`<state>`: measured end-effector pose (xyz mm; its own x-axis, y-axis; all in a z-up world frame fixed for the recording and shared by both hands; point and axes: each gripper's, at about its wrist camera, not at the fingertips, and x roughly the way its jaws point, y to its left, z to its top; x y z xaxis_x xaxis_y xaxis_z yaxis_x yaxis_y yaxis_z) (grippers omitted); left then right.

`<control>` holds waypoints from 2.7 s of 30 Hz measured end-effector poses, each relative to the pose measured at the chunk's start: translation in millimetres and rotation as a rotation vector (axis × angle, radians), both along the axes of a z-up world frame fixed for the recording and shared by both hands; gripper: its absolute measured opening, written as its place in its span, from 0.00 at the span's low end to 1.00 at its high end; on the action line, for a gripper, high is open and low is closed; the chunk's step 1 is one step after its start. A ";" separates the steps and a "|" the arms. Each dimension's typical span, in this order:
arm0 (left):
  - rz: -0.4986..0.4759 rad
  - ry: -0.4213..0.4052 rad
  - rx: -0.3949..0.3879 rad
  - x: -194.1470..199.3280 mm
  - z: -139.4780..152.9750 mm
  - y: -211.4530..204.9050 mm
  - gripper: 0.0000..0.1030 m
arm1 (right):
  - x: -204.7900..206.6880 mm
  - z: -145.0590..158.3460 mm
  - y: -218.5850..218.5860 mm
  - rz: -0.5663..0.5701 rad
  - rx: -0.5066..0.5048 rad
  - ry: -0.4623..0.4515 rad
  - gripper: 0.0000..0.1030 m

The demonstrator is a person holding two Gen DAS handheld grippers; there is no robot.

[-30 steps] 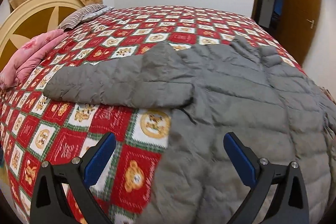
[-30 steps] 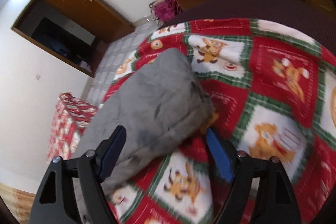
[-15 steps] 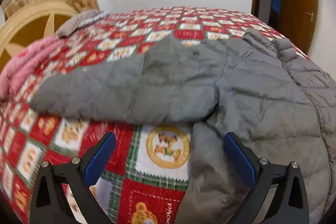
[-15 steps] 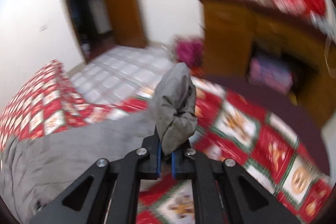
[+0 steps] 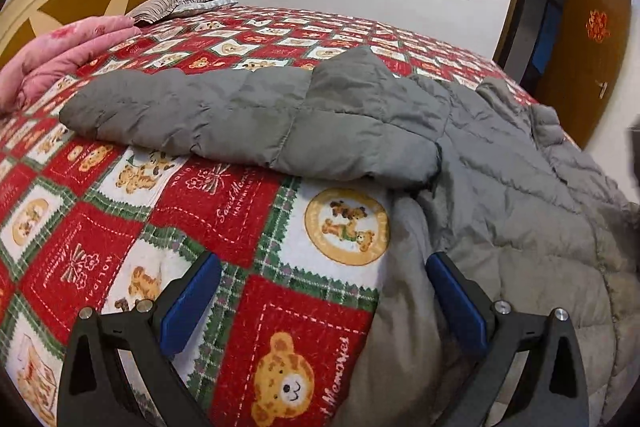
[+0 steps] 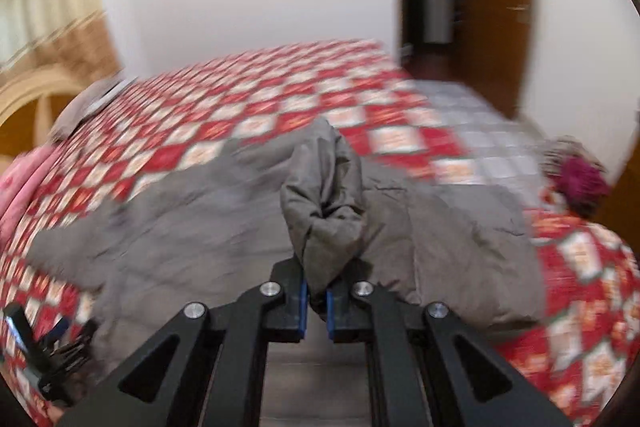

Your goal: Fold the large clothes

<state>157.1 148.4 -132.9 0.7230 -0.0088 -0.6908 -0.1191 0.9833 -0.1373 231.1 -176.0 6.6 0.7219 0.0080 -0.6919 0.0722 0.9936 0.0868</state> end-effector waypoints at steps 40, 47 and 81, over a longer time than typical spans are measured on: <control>-0.157 -0.075 0.174 73.8 93.8 -101.0 0.99 | 29.6 -102.9 -135.1 -0.298 0.369 0.117 0.20; -0.038 0.013 0.431 124.0 38.3 -135.1 0.99 | 19.8 -113.7 -123.1 -0.312 0.305 0.135 0.17; 0.594 0.027 -0.073 51.1 38.7 183.1 0.99 | 22.2 -53.7 30.8 0.109 0.049 -0.061 0.33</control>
